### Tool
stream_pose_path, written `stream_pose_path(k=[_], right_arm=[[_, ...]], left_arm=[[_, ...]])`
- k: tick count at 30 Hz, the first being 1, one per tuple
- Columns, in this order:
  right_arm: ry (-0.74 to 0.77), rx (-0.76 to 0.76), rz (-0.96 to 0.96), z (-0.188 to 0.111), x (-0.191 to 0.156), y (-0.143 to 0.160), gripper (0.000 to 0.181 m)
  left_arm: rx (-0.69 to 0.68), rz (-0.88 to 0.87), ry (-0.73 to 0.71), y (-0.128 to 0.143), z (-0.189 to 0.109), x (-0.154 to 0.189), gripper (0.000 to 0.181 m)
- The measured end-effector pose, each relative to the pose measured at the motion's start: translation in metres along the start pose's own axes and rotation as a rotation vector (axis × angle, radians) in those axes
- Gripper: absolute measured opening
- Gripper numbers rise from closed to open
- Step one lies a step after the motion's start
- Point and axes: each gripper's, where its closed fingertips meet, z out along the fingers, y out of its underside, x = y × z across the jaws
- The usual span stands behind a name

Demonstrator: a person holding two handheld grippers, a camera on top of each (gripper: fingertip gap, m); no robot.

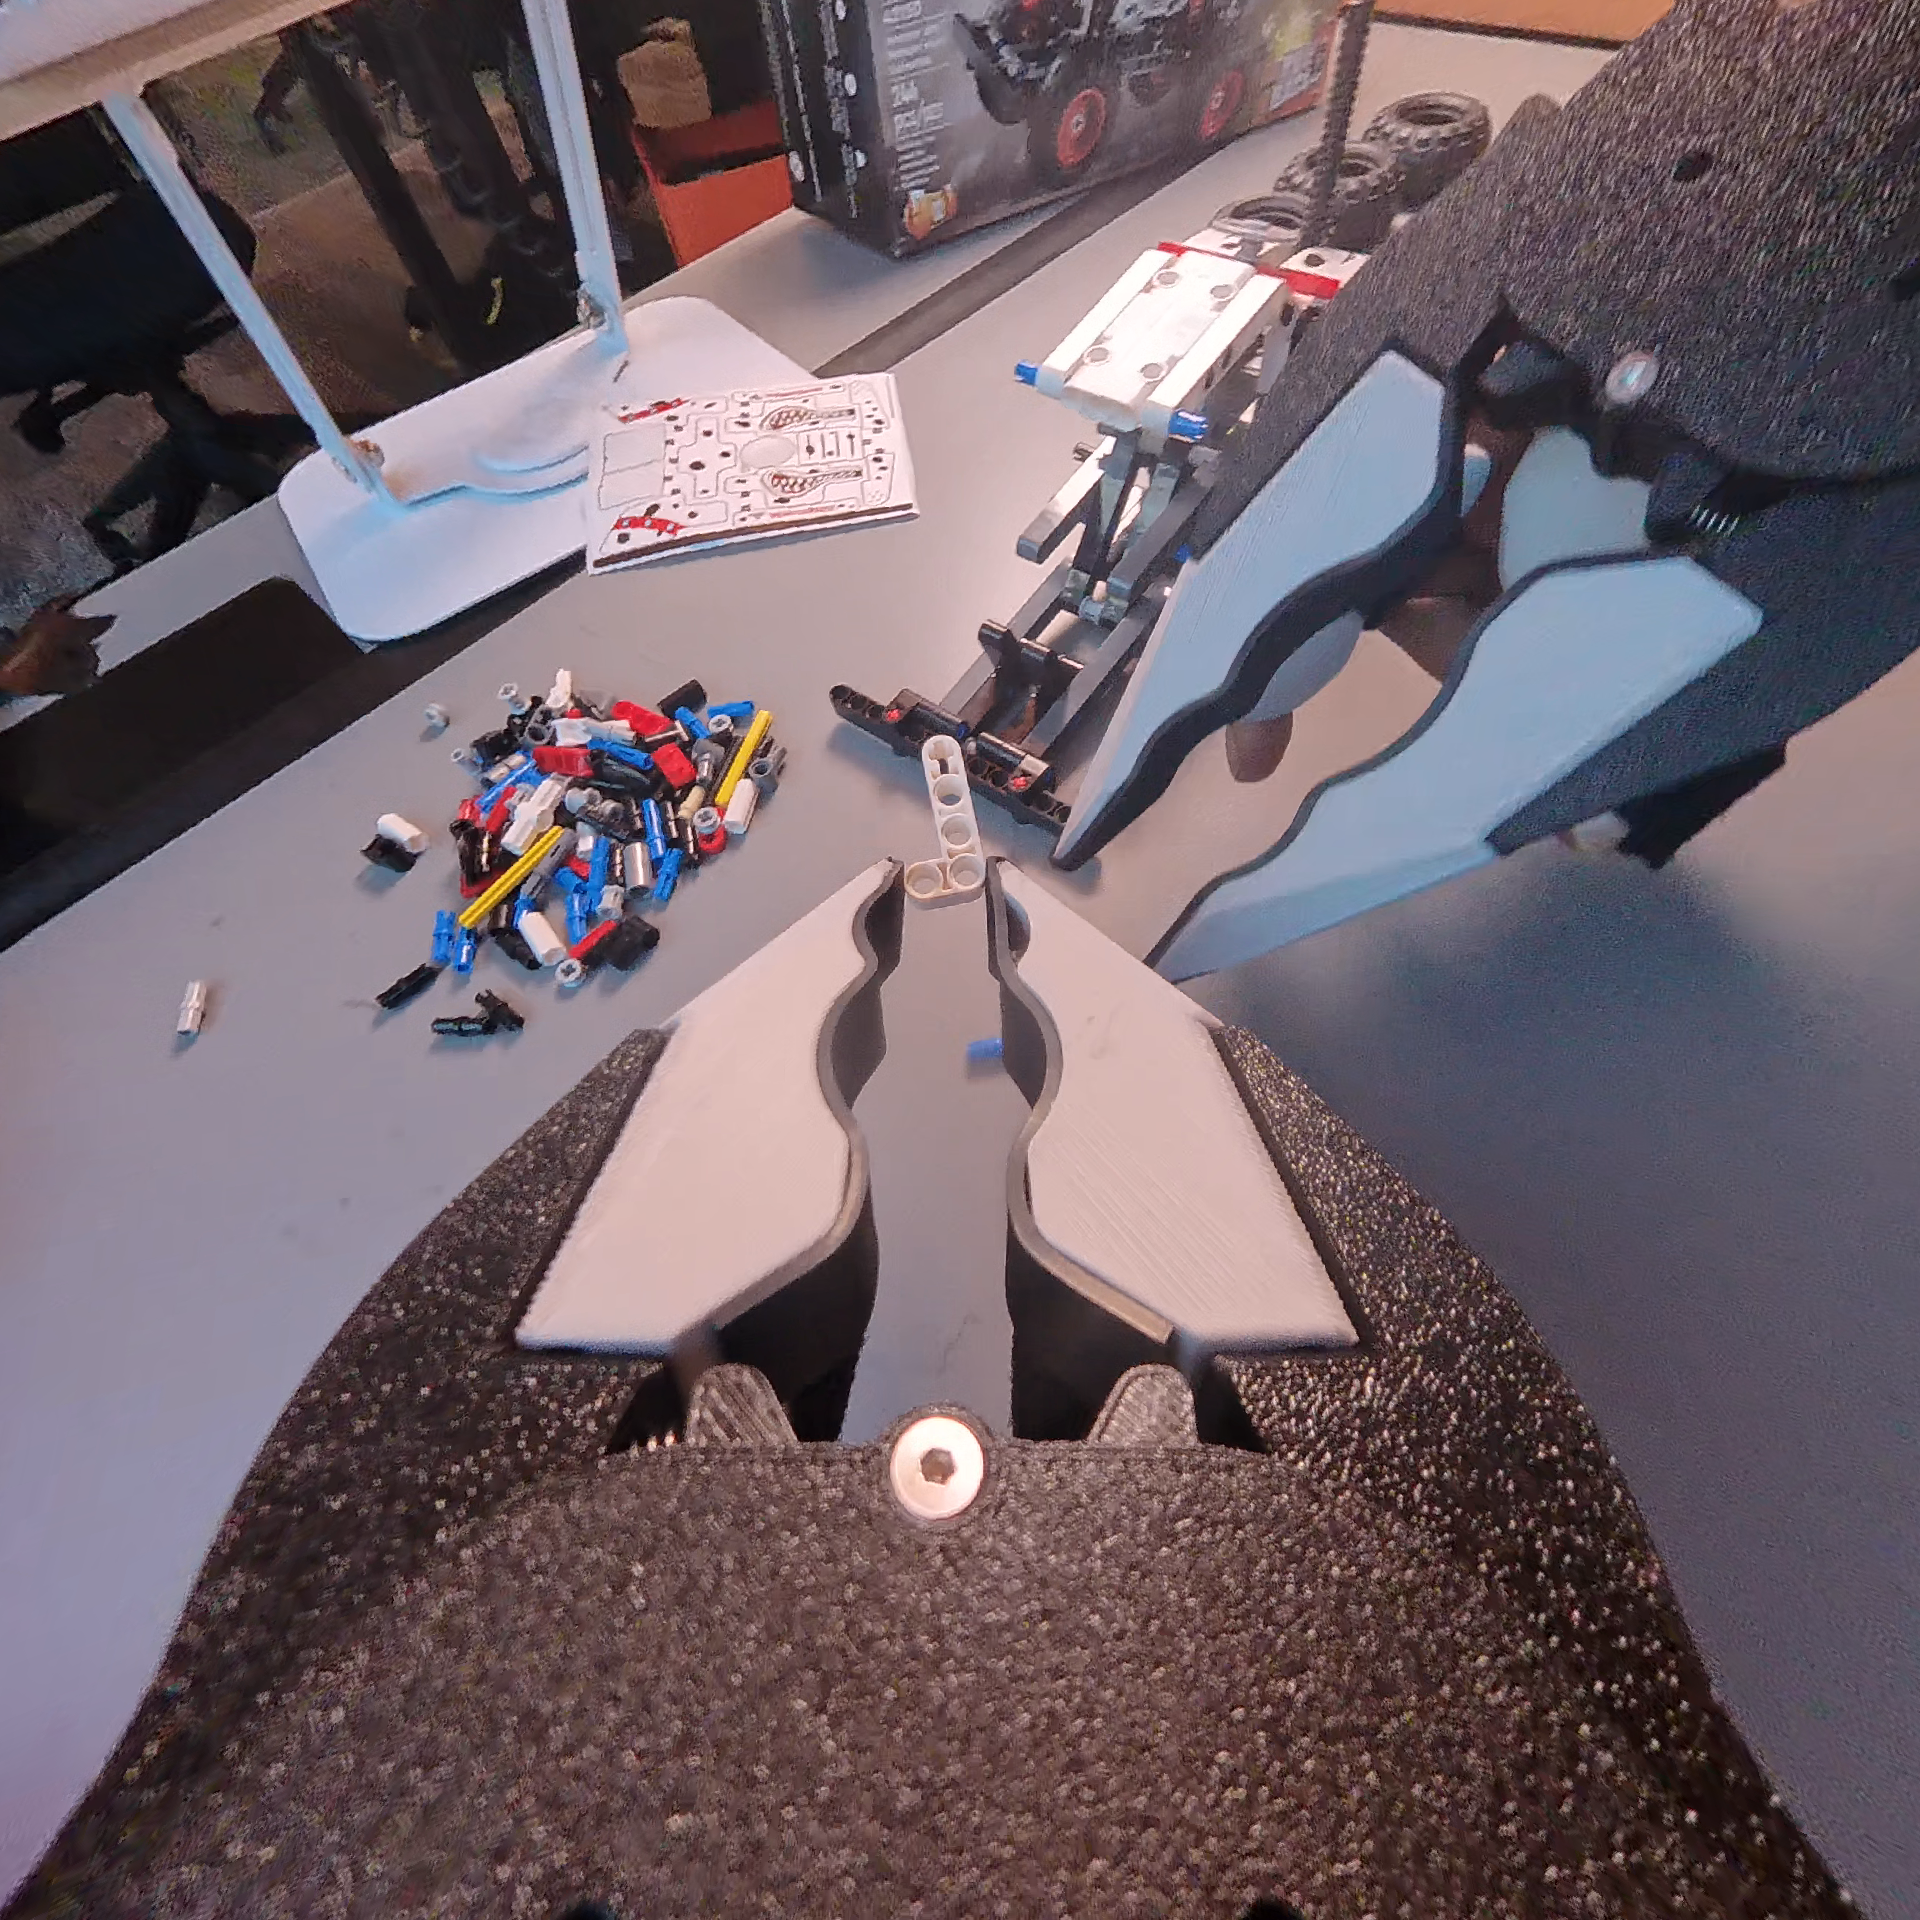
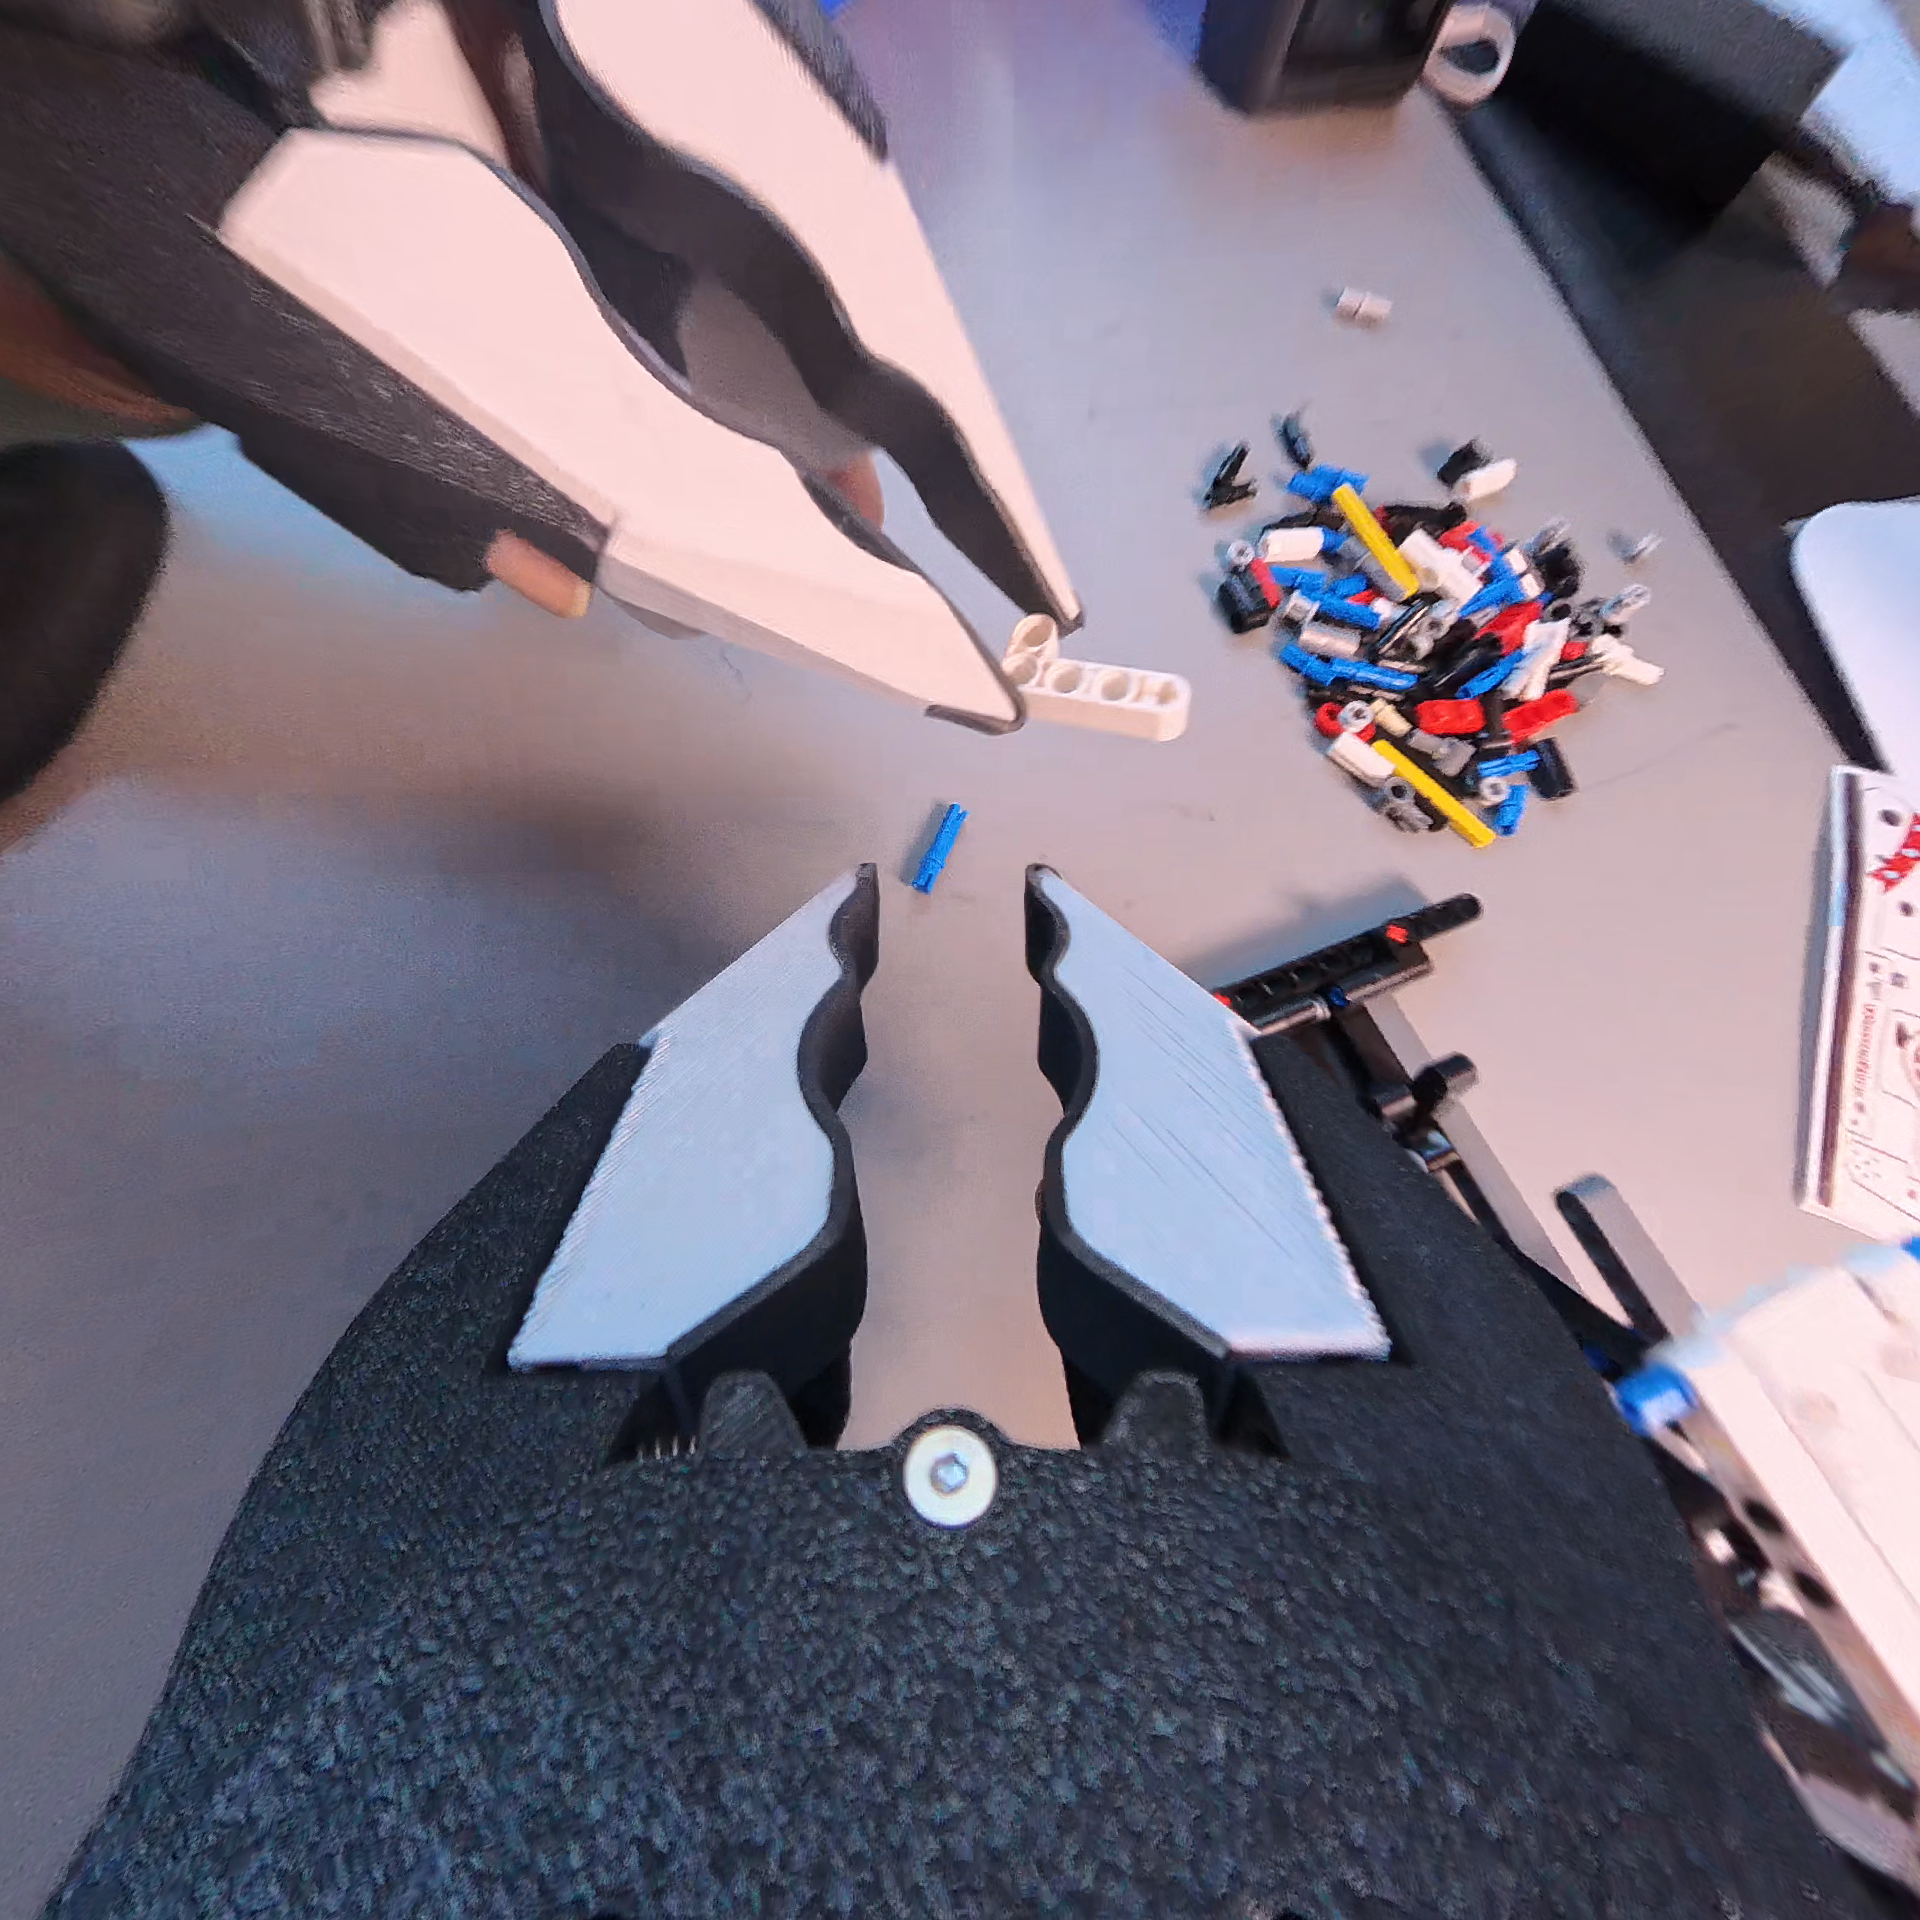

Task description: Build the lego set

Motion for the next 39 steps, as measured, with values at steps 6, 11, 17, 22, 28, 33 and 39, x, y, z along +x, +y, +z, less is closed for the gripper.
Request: stream_pose_path(k=[6,11,17,22,28,33,39], right_arm=[[-0.116,0.363,0.281,-0.072,0.0,-0.014,0.023],[-0.173,0.473,0.519,-0.099,0.0,-0.004,0.028],[-0.257,0.47,0.573,-0.103,-0.004,0.006,0.009],[-0.251,0.472,0.541,-0.12,0.008,0.012,0.008],[-0.028,0.468,0.542,-0.159,0.06,0.044,0.008],[0.003,0.51,0.605,-0.172,0.072,0.063,0.008],[0.027,0.497,0.556,-0.176,0.07,0.065,0.008]], left_arm=[[0.167,0.186,0.086,-0.029,-0.005,0.046,0.015],[0.251,0.324,0.1,-0.043,-0.003,0.084,0.015],[0.244,0.424,0.063,-0.045,0.007,0.1,0.015],[0.25,0.333,0.134,-0.045,0.015,0.105,0.031],[0.046,0.115,0.103,-0.023,0.05,0.048,0.049],[-0.18,0.051,0.12,0.001,0.089,0.02,0.053],[-0.279,0.033,0.083,0.012,0.098,0.016,0.032]])
